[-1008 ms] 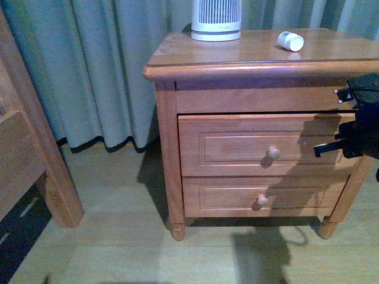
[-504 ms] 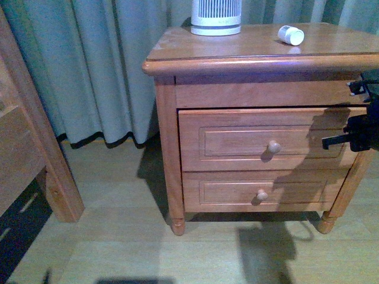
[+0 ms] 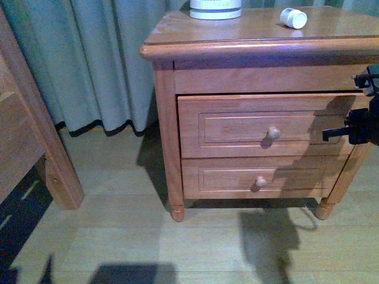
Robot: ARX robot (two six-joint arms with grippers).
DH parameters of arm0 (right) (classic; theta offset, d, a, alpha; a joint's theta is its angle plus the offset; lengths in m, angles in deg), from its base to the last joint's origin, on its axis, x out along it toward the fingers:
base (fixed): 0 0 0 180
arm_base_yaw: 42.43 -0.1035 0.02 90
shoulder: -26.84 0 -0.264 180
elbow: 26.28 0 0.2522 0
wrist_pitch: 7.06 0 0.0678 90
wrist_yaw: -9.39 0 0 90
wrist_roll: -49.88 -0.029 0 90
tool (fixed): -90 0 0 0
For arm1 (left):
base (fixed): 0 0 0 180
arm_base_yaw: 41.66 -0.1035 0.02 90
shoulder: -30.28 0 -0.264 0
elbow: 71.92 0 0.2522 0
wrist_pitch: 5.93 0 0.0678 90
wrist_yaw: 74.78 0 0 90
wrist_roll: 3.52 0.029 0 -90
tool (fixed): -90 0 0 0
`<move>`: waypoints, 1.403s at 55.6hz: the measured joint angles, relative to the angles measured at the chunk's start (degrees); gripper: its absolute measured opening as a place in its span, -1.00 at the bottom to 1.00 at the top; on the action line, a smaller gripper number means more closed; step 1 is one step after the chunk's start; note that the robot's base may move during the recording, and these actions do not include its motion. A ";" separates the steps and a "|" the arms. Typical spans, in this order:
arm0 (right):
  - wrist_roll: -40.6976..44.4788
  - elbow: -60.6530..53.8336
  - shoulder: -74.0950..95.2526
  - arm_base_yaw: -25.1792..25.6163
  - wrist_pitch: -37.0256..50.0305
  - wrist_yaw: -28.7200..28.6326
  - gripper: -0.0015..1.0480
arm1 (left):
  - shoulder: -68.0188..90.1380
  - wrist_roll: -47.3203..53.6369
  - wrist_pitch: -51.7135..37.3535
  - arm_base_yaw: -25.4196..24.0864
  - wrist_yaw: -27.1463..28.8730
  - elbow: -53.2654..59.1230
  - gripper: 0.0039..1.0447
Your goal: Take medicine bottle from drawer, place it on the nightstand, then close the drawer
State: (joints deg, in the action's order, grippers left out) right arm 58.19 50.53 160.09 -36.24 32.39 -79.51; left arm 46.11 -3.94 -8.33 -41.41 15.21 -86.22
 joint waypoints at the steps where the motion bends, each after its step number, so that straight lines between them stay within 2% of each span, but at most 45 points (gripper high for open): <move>1: -0.02 0.00 0.00 -0.02 0.02 0.00 -0.94 | 0.00 0.00 0.00 0.00 0.00 0.00 0.88; 35: -0.48 -0.94 -0.98 -0.83 0.85 -1.25 -0.94 | 0.00 -0.02 0.00 0.00 0.00 0.00 0.88; 39: -1.53 -3.50 -3.50 -1.55 2.80 -3.87 -0.94 | 0.00 0.00 0.00 0.00 0.00 0.00 0.88; 49: -5.42 -12.28 -12.02 -4.74 5.14 -5.79 -0.94 | 0.00 -0.02 0.00 0.00 0.00 0.00 0.88; 60: -10.45 -25.03 -23.71 -5.68 4.74 -6.88 -0.94 | 0.00 0.00 0.00 0.00 0.00 0.00 0.88; 66: -13.42 -32.30 -35.52 -6.14 0.90 -6.67 -0.62 | 0.00 0.00 0.00 0.00 0.00 0.00 0.88; 72: -15.78 -37.40 -50.10 -6.12 -6.73 -6.47 -0.29 | 0.00 0.00 0.00 0.00 0.00 0.00 0.88; 78: -17.59 -39.43 -69.77 -5.97 -20.65 -5.66 0.09 | 0.00 0.00 0.00 0.00 0.00 0.00 0.88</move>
State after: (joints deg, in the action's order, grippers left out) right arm 40.60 11.10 90.32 -42.20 11.74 -85.17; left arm 46.11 -3.94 -8.33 -41.41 15.21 -86.22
